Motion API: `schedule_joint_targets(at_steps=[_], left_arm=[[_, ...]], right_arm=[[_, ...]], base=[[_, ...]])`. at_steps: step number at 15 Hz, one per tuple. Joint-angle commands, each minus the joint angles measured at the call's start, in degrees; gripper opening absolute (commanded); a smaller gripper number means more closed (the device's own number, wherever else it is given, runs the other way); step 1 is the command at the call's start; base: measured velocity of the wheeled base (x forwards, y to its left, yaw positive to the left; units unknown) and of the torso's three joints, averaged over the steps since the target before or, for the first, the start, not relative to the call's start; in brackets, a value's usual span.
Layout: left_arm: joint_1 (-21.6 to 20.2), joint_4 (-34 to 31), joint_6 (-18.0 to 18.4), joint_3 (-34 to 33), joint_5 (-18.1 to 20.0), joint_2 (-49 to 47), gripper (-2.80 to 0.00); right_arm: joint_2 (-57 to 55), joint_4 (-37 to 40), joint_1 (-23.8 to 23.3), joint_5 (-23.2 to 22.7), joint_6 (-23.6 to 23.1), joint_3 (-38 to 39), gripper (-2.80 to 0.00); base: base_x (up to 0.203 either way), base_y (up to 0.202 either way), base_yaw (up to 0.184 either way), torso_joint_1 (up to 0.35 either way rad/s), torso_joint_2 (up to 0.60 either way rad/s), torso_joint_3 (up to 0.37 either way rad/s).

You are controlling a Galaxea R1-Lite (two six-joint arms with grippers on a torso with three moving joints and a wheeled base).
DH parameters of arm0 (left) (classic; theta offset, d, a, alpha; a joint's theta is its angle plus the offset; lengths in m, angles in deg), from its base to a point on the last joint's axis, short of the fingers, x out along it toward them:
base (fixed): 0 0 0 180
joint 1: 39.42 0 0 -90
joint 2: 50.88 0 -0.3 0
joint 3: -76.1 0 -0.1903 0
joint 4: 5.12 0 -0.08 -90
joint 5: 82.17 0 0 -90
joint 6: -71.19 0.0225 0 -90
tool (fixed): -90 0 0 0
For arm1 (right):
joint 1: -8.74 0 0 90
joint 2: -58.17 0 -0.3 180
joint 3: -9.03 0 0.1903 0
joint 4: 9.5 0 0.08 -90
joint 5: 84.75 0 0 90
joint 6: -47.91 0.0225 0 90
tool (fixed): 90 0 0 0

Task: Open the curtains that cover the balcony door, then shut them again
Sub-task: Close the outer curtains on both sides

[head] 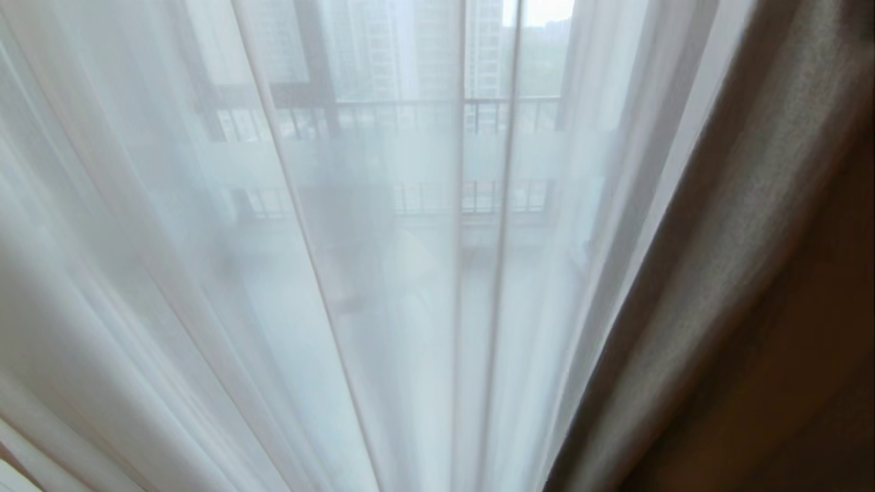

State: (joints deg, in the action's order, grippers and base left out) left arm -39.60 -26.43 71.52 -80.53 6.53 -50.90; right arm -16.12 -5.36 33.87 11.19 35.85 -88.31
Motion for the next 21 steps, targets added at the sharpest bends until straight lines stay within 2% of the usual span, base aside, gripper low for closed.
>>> schedule_joint_targets(at_steps=[1,14,18,21], left_arm=[[0.0,0.0,0.0,0.0,0.0,0.0,-2.8],[0.0,0.0,0.0,0.0,0.0,0.0,-2.8],[0.0,0.0,0.0,0.0,0.0,0.0,-2.8],[0.0,0.0,0.0,0.0,0.0,0.0,-2.8]], right_arm=[[-3.3,-1.0,1.8,0.5,-1.3,0.0,-2.8],[-7.6,-2.1,4.8,0.5,-3.9,-2.1,-2.8],[-7.8,-2.1,5.1,0.6,-6.9,-2.1,-2.8],[-8.1,-2.3,5.1,0.7,-11.7,-2.1,-2.8]], base=[[0.0,0.0,0.0,0.0,0.0,0.0],[0.0,0.0,0.0,0.0,0.0,0.0],[0.0,0.0,0.0,0.0,0.0,0.0],[0.0,0.0,0.0,0.0,0.0,0.0]])
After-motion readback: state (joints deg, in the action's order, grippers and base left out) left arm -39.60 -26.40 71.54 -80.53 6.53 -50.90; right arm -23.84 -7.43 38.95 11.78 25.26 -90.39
